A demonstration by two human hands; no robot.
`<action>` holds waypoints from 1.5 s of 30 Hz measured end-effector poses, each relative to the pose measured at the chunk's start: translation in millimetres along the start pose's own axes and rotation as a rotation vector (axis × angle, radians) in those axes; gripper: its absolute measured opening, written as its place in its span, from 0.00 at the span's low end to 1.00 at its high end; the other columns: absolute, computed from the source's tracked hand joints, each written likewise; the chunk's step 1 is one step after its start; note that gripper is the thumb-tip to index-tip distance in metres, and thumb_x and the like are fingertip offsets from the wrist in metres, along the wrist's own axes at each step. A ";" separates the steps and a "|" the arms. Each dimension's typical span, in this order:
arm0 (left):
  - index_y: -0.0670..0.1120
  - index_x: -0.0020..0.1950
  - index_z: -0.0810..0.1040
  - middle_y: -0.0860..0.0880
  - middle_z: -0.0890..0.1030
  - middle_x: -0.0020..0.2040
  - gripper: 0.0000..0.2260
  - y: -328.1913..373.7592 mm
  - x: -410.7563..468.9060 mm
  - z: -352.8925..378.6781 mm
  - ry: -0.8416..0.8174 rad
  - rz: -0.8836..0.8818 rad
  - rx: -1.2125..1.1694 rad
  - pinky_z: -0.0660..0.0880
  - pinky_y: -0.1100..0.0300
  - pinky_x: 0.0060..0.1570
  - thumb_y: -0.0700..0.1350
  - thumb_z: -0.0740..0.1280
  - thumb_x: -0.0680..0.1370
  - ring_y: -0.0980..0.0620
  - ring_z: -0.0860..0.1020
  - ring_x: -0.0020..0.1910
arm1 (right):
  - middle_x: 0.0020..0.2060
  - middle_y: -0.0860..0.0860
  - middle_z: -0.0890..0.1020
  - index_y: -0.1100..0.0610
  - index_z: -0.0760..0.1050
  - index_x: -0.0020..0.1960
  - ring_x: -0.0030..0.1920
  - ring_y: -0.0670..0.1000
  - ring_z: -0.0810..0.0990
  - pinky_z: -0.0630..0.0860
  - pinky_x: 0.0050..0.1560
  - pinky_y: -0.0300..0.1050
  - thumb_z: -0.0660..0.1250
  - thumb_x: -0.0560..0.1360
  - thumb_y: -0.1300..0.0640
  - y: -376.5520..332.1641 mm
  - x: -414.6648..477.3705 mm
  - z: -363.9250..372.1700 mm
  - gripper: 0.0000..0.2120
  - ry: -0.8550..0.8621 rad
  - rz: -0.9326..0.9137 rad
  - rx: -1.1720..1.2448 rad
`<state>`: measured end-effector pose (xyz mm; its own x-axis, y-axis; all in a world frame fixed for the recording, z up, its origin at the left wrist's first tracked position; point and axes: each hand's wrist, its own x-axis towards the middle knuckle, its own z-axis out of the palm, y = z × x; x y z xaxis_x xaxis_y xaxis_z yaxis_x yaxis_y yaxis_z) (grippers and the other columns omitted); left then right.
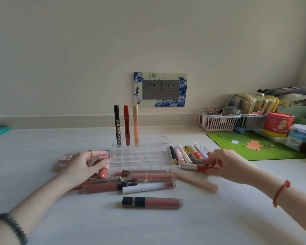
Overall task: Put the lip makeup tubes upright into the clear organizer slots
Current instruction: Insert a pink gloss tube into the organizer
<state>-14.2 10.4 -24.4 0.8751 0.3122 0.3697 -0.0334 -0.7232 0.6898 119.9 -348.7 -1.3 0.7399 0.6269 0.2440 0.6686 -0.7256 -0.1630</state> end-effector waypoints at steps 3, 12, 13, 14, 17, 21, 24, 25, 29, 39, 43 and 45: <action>0.44 0.57 0.78 0.57 0.84 0.38 0.12 0.1 0.9 0.4 0.003 0.013 0.000 0.66 0.78 0.36 0.41 0.67 0.74 0.71 0.72 0.49 | 0.33 0.39 0.68 0.52 0.78 0.50 0.34 0.37 0.66 0.65 0.39 0.25 0.68 0.71 0.52 -1.7 -1.0 2.3 0.09 0.013 -0.006 -0.010; 0.47 0.56 0.78 0.69 0.78 0.27 0.10 8.7 -1.5 -0.5 -0.002 -0.009 0.059 0.64 0.83 0.38 0.42 0.67 0.75 0.70 0.76 0.44 | 0.34 0.45 0.77 0.51 0.76 0.44 0.35 0.47 0.75 0.68 0.34 0.35 0.63 0.74 0.50 -14.2 0.6 -14.7 0.06 0.077 0.046 0.074; 0.46 0.57 0.78 0.68 0.78 0.26 0.11 11.9 -2.8 -0.7 -0.004 -0.001 0.049 0.64 0.82 0.37 0.42 0.67 0.75 0.66 0.78 0.46 | 0.34 0.46 0.79 0.51 0.76 0.44 0.34 0.47 0.76 0.72 0.35 0.35 0.63 0.74 0.50 -19.9 3.4 -18.6 0.06 0.108 0.045 0.134; 0.44 0.59 0.77 0.66 0.77 0.23 0.12 14.1 -3.5 -0.3 -0.004 0.005 0.035 0.64 0.81 0.36 0.41 0.66 0.75 0.64 0.77 0.49 | 0.35 0.46 0.80 0.51 0.75 0.43 0.35 0.47 0.79 0.76 0.38 0.37 0.63 0.73 0.51 -26.2 7.1 -21.9 0.05 0.130 0.036 0.194; 0.41 0.60 0.75 0.61 0.70 0.15 0.13 23.0 -7.5 -1.0 -0.003 0.012 0.030 0.68 0.70 0.42 0.40 0.65 0.76 0.67 0.65 0.55 | 0.34 0.50 0.82 0.54 0.75 0.43 0.36 0.50 0.82 0.80 0.44 0.47 0.64 0.73 0.57 -49.0 21.0 -26.3 0.02 0.158 -0.035 0.404; 0.43 0.59 0.75 0.64 0.72 0.17 0.12 23.2 -7.2 -2.1 -0.015 0.013 0.030 0.68 0.68 0.47 0.41 0.65 0.76 0.72 0.68 0.53 | 0.33 0.50 0.83 0.60 0.75 0.47 0.34 0.45 0.82 0.79 0.38 0.36 0.64 0.73 0.59 -88.6 43.2 -26.0 0.05 0.160 -0.116 0.610; 0.45 0.57 0.77 0.63 0.80 0.31 0.11 13.4 -3.2 -0.4 -0.031 -0.004 0.024 0.70 0.62 0.49 0.45 0.66 0.75 0.68 0.71 0.53 | 0.35 0.50 0.83 0.60 0.75 0.48 0.33 0.42 0.81 0.78 0.36 0.33 0.65 0.73 0.60 -117.7 64.1 -18.4 0.05 0.162 -0.132 0.722; 0.46 0.56 0.78 0.60 0.82 0.38 0.12 8.8 -1.3 0.3 -0.036 -0.014 0.022 0.71 0.65 0.52 0.47 0.67 0.74 0.63 0.75 0.54 | 0.36 0.50 0.83 0.59 0.75 0.48 0.34 0.43 0.82 0.78 0.36 0.34 0.65 0.73 0.61 -126.9 71.2 -15.0 0.05 0.166 -0.129 0.752; 0.50 0.55 0.79 0.56 0.81 0.34 0.11 -5.2 3.7 3.7 -0.060 -0.019 0.012 0.65 0.66 0.61 0.49 0.67 0.74 0.63 0.75 0.59 | 0.35 0.51 0.84 0.58 0.75 0.44 0.35 0.45 0.83 0.80 0.38 0.37 0.66 0.72 0.62 -157.2 96.9 -1.3 0.02 0.200 -0.113 0.829; 0.50 0.50 0.80 0.54 0.82 0.38 0.08 -8.7 4.7 4.7 -0.044 0.033 0.007 0.64 0.70 0.59 0.49 0.66 0.74 0.63 0.75 0.57 | 0.36 0.53 0.84 0.60 0.80 0.43 0.37 0.51 0.84 0.81 0.39 0.41 0.67 0.70 0.60 -187.9 136.4 21.0 0.04 0.288 -0.022 0.675; 0.46 0.47 0.80 0.58 0.79 0.30 0.08 -6.5 5.5 3.2 -0.061 0.046 0.029 0.66 0.69 0.60 0.49 0.66 0.74 0.63 0.77 0.54 | 0.36 0.53 0.83 0.61 0.80 0.44 0.34 0.49 0.82 0.79 0.35 0.37 0.68 0.71 0.60 -189.3 134.6 30.6 0.05 0.275 -0.001 0.622; 0.48 0.42 0.78 0.59 0.77 0.27 0.05 -4.0 4.9 1.8 -0.069 0.066 0.047 0.67 0.69 0.59 0.48 0.66 0.74 0.63 0.77 0.48 | 0.39 0.57 0.84 0.60 0.80 0.44 0.40 0.56 0.83 0.81 0.43 0.46 0.68 0.70 0.61 -189.9 133.6 35.0 0.04 0.267 0.002 0.616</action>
<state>-8.8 13.8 -26.5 0.9029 0.2213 0.3685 -0.0707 -0.7692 0.6351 94.4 -117.2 28.8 0.7503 0.4767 0.4580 0.6462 -0.3826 -0.6603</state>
